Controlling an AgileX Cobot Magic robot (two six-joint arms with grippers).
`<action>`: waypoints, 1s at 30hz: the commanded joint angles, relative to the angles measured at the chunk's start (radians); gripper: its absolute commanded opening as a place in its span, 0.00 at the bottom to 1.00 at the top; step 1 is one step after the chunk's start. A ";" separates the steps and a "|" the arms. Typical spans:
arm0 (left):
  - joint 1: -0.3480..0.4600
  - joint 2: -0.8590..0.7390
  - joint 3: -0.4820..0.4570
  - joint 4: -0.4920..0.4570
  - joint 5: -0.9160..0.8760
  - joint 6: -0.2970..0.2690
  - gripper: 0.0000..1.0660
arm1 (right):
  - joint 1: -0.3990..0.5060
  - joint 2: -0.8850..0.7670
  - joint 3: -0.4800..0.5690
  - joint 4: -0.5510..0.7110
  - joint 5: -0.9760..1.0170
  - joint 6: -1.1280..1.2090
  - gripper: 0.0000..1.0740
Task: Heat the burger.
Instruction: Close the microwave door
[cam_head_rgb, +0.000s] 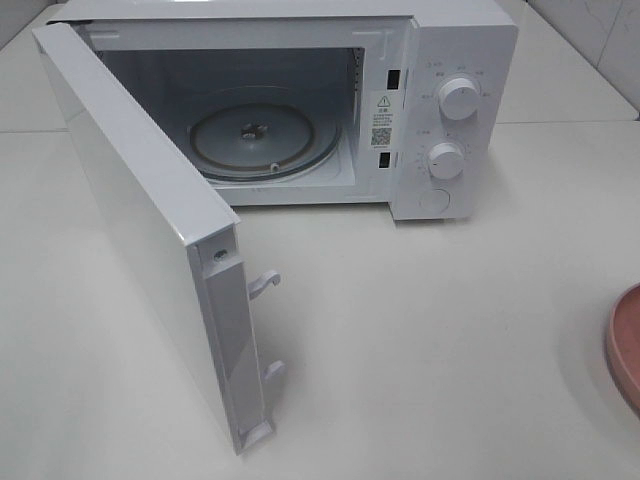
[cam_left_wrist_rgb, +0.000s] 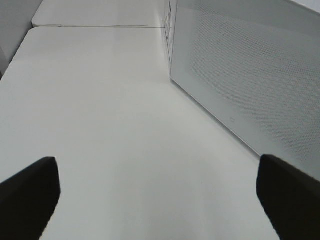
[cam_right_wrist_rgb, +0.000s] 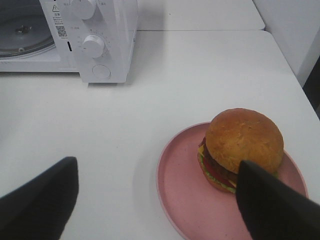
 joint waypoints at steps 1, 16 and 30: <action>0.003 -0.003 0.001 0.004 0.000 -0.002 0.94 | -0.006 -0.030 0.001 0.002 -0.009 -0.011 0.71; 0.003 -0.003 -0.003 0.023 -0.009 -0.039 0.89 | -0.006 -0.030 0.001 0.002 -0.009 -0.011 0.71; 0.003 -0.003 0.060 0.019 -0.415 -0.093 0.05 | -0.006 -0.030 0.001 0.002 -0.009 -0.011 0.71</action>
